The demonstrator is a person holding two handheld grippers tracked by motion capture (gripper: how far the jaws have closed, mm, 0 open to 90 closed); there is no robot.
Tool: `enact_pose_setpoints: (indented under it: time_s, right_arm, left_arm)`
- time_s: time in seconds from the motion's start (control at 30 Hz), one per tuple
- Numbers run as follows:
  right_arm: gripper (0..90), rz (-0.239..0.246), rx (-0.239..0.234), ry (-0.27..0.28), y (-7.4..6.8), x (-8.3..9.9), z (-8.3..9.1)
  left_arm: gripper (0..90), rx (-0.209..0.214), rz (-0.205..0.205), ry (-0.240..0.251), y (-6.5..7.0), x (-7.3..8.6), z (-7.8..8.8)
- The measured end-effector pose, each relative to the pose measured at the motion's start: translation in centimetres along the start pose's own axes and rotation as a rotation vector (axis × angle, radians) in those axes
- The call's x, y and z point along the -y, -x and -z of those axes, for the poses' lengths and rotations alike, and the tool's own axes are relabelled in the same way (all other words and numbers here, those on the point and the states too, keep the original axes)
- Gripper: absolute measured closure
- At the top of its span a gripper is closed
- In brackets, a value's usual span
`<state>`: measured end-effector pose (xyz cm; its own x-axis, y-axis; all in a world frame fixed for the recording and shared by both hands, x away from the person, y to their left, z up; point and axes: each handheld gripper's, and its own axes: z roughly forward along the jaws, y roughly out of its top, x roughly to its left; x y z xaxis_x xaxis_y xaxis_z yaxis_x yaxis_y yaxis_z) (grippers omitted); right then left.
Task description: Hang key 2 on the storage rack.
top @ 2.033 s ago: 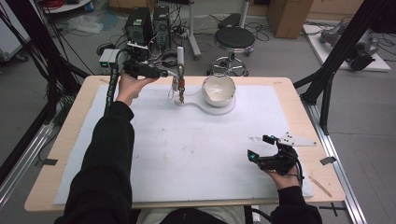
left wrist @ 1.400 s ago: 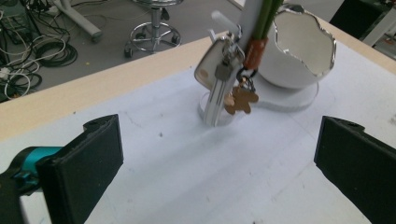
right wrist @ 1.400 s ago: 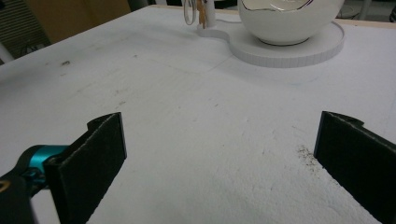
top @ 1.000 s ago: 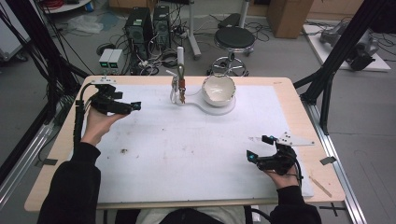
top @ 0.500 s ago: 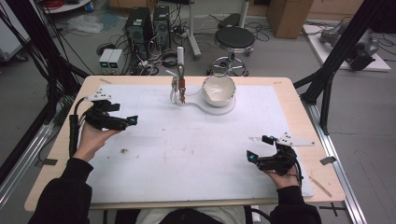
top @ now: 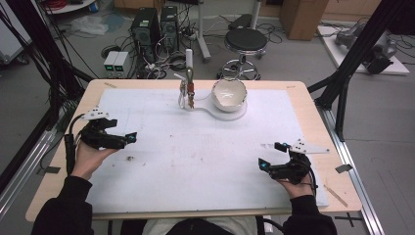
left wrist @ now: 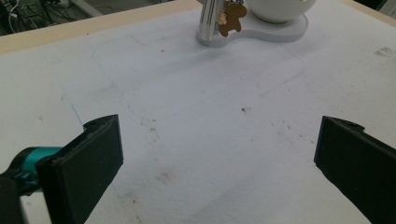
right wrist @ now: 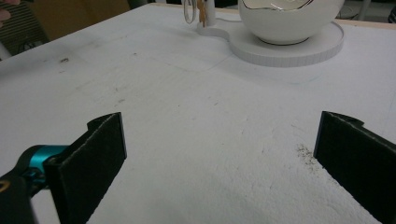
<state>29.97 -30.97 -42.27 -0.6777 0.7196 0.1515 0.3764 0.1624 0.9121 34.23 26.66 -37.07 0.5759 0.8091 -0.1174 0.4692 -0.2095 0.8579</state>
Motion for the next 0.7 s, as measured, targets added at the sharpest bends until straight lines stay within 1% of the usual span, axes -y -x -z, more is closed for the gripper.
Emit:
enact_pose_setpoints:
  time_s: [0.1, 0.2, 0.23, 0.3, 0.4, 0.5, 0.57, 0.67, 0.7]
  right_arm:
    - [1.5, 0.0, 0.003, -0.002, 0.0, 0.0, 0.0]
    - [1.5, 0.001, 0.005, -0.005, 0.0, 0.1, 0.0]
    - [1.5, 0.004, 0.007, -0.003, 0.0, 0.1, 0.0]
    - [1.5, 0.007, 0.007, -0.001, 0.0, 0.1, 0.0]
    - [1.5, 0.003, 0.011, -0.008, 0.0, 0.1, 0.0]
    - [1.5, 0.004, 0.012, -0.008, 0.0, 0.1, 0.0]
    - [1.5, 0.003, 0.013, -0.01, -0.1, 0.1, 0.0]
    - [1.5, 0.005, 0.014, -0.01, -0.1, 0.1, 0.0]
    - [1.5, 0.006, 0.015, -0.011, -0.1, 0.1, 0.0]
  left_arm:
    - [1.7, -0.006, 0.009, 0.012, 0.2, 0.8, 0.4]
    - [1.7, -0.021, 0.002, -0.004, 0.2, 1.6, 0.5]
    - [1.7, -0.021, 0.002, -0.004, 0.2, 1.6, 0.5]
    - [1.7, -0.024, 0.007, 0.01, 0.2, 2.5, 0.6]
    - [1.7, -0.027, 0.001, 0.023, 0.4, 3.5, 0.8]
    - [1.7, -0.037, -0.009, 0.013, 0.5, 4.4, 0.9]
    - [1.7, -0.039, -0.008, 0.006, 0.5, 4.8, 1.1]
    - [1.7, -0.031, 0.003, 0.016, 0.7, 5.1, 1.3]
    - [1.7, -0.031, -0.001, 0.013, 0.9, 5.3, 1.4]
